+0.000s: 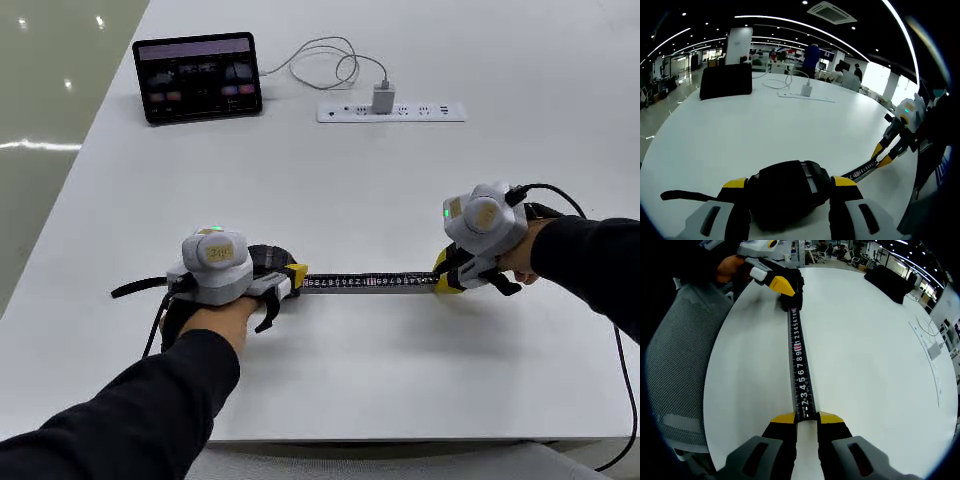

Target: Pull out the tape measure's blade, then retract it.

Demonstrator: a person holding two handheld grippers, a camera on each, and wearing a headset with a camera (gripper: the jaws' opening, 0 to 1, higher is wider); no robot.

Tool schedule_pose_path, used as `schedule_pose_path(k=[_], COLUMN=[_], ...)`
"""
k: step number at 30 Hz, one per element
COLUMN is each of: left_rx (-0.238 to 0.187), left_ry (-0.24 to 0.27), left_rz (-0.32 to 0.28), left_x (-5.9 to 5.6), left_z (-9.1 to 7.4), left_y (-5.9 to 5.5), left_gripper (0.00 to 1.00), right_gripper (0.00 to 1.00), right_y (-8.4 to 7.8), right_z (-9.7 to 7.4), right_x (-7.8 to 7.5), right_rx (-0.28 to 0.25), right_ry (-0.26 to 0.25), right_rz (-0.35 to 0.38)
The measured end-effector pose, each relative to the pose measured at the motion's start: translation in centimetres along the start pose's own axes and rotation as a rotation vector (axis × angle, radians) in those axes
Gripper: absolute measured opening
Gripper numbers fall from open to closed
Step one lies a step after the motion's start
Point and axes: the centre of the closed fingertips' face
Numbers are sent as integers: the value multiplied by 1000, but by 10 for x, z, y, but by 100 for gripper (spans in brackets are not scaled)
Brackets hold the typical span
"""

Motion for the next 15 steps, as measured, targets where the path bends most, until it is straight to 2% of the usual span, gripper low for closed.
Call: schedule_pose_path(k=[15], left_rx=[5], left_ry=[0], left_rz=[2], left_x=[-1], left_z=[0], left_y=[0], left_gripper=[59], right_gripper=[10], right_y=[8], right_z=[5], right_x=[1], right_rx=[-24], right_ry=[-5], right_rz=[0])
Point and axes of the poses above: the centre of the closed fingertips' face, and the gripper's own axes: z roughly forward along the fingers, x roughly to its left, y roughly out of its top, and after that the axes turned 8 degrees about -x, right-handed
